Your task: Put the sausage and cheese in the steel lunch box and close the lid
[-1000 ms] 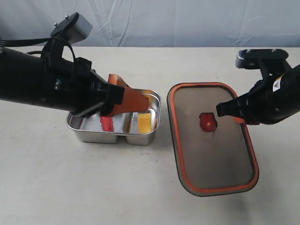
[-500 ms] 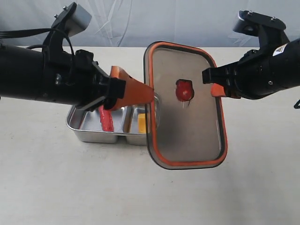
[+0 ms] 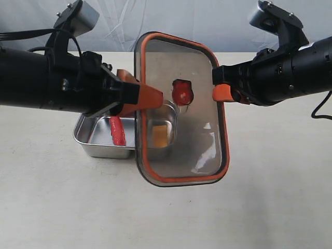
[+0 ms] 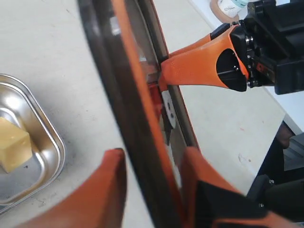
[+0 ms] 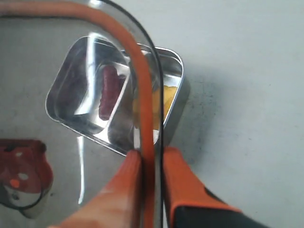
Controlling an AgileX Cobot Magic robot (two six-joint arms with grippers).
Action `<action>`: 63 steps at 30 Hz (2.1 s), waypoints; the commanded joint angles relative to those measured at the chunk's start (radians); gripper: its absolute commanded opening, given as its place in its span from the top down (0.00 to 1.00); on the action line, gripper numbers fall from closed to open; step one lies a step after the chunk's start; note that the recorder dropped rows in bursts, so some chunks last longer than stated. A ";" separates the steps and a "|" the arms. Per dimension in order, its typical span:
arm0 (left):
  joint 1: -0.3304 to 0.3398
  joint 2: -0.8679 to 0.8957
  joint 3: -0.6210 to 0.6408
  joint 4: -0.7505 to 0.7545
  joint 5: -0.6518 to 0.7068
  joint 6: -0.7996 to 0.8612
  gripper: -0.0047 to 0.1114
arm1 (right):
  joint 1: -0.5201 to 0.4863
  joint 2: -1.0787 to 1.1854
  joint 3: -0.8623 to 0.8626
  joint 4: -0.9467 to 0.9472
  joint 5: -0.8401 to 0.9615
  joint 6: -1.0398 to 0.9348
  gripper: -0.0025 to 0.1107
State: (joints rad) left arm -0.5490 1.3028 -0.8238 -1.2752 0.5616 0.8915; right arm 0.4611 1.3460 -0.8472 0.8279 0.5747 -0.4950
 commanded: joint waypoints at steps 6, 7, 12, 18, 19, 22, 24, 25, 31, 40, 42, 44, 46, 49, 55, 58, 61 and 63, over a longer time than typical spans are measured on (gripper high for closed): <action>-0.002 -0.017 0.003 0.019 -0.077 0.012 0.96 | 0.000 -0.014 -0.007 0.030 0.032 -0.143 0.97; -0.002 -0.021 0.003 0.035 -0.095 0.012 0.96 | 0.000 -0.014 -0.007 0.032 0.032 -0.158 0.94; -0.002 -0.067 -0.028 0.220 -0.176 0.007 0.96 | -0.002 -0.046 -0.011 0.017 -0.044 -0.168 0.65; -0.002 -0.118 -0.048 0.637 -0.319 0.007 0.96 | -0.002 -0.138 -0.017 -0.020 -0.174 -0.166 0.46; -0.002 -0.118 -0.048 0.727 -0.331 0.007 0.96 | -0.002 -0.155 -0.017 -0.025 -0.187 -0.166 0.46; -0.002 -0.105 -0.048 0.970 -0.331 0.001 0.96 | -0.002 -0.193 -0.017 -0.038 -0.205 -0.166 0.47; -0.002 -0.087 -0.046 1.103 -0.334 -0.020 0.96 | -0.002 -0.210 -0.017 -0.038 -0.205 -0.166 0.47; -0.002 -0.079 -0.042 1.161 -0.347 -0.038 0.96 | -0.002 -0.219 -0.017 -0.038 -0.205 -0.166 0.47; -0.002 -0.040 0.010 1.425 -0.413 -0.140 0.96 | -0.002 -0.228 -0.017 -0.038 -0.194 -0.164 0.47; -0.002 0.018 0.041 1.539 -0.464 -0.140 0.96 | -0.002 -0.228 -0.017 -0.059 -0.161 -0.164 0.47; -0.002 0.022 0.041 1.569 -0.477 -0.140 0.96 | -0.002 -0.228 -0.017 -0.063 -0.157 -0.164 0.47; -0.002 0.024 0.041 1.589 -0.483 -0.140 0.96 | -0.002 -0.228 -0.017 -0.063 -0.157 -0.164 0.47; -0.002 0.030 0.041 1.590 -0.483 -0.140 0.96 | -0.002 -0.228 -0.017 -0.063 -0.158 -0.162 0.47; -0.003 0.049 0.056 1.612 -0.485 -0.140 0.96 | -0.002 -0.228 -0.017 -0.063 -0.158 -0.162 0.47; -0.051 0.089 0.097 1.664 -0.509 -0.140 0.96 | -0.002 -0.228 -0.017 -0.067 -0.154 -0.162 0.47; -0.067 0.100 0.100 1.667 -0.506 -0.140 0.96 | -0.002 -0.228 -0.017 -0.067 -0.139 -0.162 0.47; -0.072 0.107 0.100 1.671 -0.493 -0.140 0.96 | -0.002 -0.228 -0.017 -0.077 -0.132 -0.162 0.47; -0.072 0.108 0.106 1.671 -0.486 -0.140 0.96 | -0.002 -0.228 -0.017 -0.084 -0.130 -0.162 0.47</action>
State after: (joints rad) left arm -0.6125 1.4077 -0.7266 0.3931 0.0787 0.7598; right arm 0.4633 1.1225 -0.8584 0.7592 0.4397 -0.6539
